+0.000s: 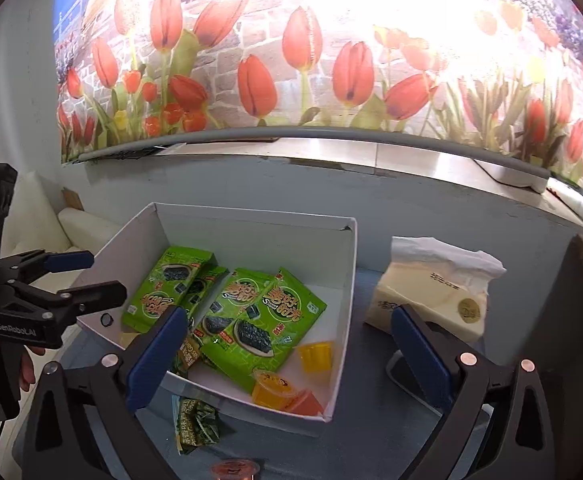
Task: Organize snacks
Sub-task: 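Carry the packet and yellow cup into the white box and open both tools, then withdraw both tools from the box toward the last packet and pink cup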
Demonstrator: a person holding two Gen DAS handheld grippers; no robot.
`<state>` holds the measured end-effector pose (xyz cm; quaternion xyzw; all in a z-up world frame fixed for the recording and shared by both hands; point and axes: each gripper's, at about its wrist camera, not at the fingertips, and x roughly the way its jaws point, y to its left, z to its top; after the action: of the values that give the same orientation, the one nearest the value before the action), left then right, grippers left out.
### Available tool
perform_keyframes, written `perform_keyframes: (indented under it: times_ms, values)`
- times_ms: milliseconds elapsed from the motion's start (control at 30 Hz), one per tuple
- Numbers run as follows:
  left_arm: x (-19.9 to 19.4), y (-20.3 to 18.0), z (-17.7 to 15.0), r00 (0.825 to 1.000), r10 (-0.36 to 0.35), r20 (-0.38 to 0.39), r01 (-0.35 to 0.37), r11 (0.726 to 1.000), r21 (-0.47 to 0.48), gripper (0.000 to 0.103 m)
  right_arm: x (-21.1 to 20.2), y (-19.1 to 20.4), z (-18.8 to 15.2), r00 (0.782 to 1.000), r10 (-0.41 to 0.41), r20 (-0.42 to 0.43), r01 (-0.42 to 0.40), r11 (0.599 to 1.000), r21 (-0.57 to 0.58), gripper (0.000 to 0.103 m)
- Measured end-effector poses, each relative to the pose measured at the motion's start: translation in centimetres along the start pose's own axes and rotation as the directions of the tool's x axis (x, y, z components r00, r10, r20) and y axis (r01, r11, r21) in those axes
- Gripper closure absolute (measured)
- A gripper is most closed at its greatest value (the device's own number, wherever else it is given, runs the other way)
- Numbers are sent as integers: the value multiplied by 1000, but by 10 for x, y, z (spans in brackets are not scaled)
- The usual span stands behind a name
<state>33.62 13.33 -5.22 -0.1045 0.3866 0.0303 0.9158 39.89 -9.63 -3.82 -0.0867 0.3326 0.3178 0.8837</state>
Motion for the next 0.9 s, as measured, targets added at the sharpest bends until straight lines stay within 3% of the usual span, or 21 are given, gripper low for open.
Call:
perform_keyframes:
  times_ms: [200, 367, 633, 900]
  values:
    - [-12, -9, 2, 1000, 16, 11, -16, 999, 30, 0, -12, -8, -2, 1000, -17, 22, 16, 999, 49, 0]
    - [-28, -14, 0, 999, 7, 31, -8, 999, 34, 0, -33, -19, -10, 998, 18, 56, -24, 993, 115, 0]
    - [-70, -33, -22, 995, -3, 100, -6, 996, 86, 0, -79, -20, -31, 992, 48, 119, -63, 990, 127, 0]
    - [-111, -48, -63, 988, -48, 144, 34, 995, 98, 0, -108, 13, -72, 992, 85, 92, -87, 996, 23, 0]
